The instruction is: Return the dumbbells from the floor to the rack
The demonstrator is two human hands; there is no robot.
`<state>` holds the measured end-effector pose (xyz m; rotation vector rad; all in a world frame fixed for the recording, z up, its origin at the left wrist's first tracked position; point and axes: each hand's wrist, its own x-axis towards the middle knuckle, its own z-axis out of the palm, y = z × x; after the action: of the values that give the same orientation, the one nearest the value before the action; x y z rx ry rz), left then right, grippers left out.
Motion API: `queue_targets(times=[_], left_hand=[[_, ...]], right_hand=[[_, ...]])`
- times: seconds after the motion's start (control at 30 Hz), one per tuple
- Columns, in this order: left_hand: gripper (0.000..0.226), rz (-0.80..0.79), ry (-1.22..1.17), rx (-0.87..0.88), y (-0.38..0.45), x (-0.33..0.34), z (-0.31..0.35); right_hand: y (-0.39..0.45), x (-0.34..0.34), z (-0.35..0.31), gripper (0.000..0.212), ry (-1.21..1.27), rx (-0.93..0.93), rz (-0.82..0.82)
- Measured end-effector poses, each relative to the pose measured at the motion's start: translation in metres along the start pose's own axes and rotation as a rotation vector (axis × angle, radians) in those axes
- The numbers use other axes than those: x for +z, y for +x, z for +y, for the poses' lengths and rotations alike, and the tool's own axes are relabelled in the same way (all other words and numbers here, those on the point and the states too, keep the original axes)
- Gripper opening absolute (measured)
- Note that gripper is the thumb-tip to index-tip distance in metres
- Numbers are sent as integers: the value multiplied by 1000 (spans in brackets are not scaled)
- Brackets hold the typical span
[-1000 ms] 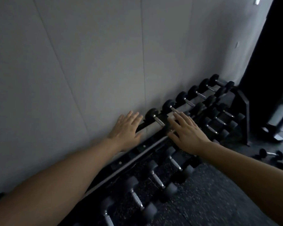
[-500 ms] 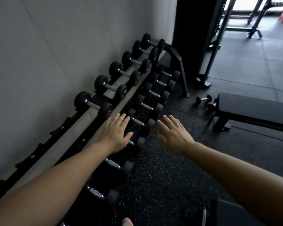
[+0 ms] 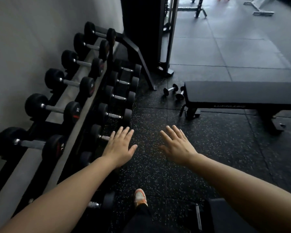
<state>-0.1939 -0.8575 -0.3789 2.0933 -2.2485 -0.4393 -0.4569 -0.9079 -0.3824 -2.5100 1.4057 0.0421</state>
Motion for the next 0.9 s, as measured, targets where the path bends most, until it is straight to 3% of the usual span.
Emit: queue_targets(times=[0.33,0.67,0.9], left_hand=[[71,-136,-14,122,138,16,-32],[70,-241,32,211,286,22,-11],[70,-305,68,114,395,18,5]], right_hand=[[82,15,50,69,21,176,-35],[171,17,143,69,58,263,-92],[251,1,223,71,125,245,-131]])
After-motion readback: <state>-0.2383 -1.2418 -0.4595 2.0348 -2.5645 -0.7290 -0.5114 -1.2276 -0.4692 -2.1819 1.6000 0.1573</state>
